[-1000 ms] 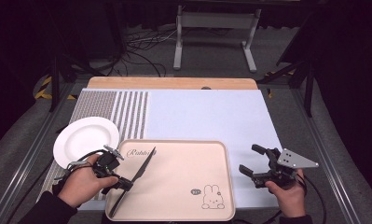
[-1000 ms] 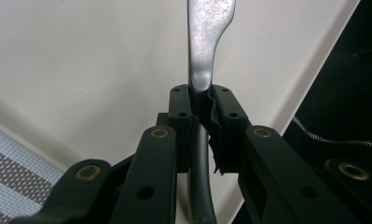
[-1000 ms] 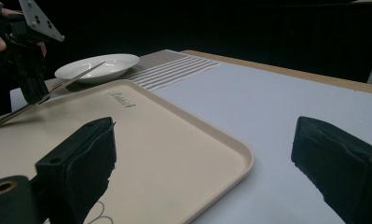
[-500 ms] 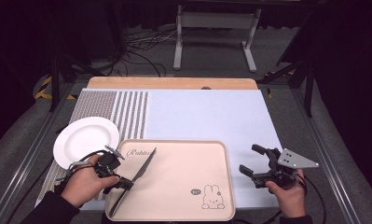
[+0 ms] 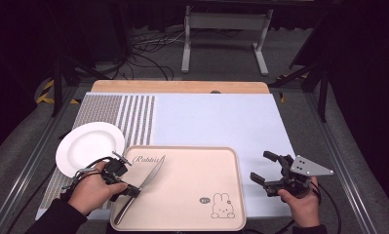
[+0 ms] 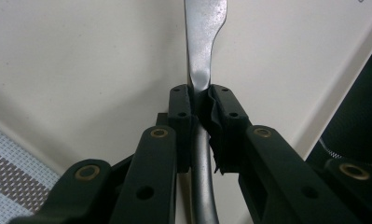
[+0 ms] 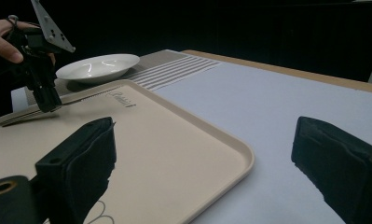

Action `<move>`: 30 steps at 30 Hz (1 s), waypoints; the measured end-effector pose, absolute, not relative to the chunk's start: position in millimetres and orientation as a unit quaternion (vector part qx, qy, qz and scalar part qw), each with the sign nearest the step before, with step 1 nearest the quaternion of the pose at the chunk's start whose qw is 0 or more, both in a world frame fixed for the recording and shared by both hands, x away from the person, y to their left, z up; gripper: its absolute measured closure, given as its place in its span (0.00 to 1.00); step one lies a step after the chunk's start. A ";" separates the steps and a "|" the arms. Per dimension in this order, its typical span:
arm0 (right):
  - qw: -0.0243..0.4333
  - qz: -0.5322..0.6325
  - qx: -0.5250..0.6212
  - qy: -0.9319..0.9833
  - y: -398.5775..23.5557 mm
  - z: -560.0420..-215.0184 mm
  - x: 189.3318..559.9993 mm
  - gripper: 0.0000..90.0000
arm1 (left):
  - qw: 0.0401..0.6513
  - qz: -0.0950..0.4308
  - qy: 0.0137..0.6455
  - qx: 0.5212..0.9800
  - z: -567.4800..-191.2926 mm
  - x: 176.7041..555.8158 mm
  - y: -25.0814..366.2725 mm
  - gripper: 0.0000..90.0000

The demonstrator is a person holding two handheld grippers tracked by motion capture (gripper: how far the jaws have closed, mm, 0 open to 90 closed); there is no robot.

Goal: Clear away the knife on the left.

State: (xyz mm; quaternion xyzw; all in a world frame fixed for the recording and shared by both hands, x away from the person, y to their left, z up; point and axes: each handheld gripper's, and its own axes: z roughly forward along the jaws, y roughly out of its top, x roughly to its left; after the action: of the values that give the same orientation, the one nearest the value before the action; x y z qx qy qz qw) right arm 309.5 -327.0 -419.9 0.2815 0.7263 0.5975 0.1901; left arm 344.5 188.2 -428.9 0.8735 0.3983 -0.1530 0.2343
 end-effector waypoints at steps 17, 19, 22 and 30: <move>0.189 0.599 0.280 0.726 -327.4 -419.8 309.3 0.08 | 0.223 -0.157 0.407 0.872 -437.9 346.9 185.5 0.89; 0.189 0.599 0.280 0.726 -327.4 -419.7 309.2 0.08 | 0.223 -0.157 0.406 0.872 -437.9 346.9 185.4 0.89; 0.189 0.599 0.280 0.727 -327.5 -419.8 309.3 0.08 | 0.220 -0.155 0.404 0.874 -437.4 347.0 184.8 0.89; 0.187 0.599 0.281 0.726 -327.7 -419.9 308.9 0.08 | 0.219 -0.133 0.387 0.886 -435.2 346.6 182.7 0.86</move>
State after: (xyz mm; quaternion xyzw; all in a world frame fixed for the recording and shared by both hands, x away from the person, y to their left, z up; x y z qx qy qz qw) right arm 308.9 -327.7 -419.9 0.2812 0.7262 0.5990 0.1866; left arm 346.6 182.7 -435.2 0.8858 0.3868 -0.1328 0.2192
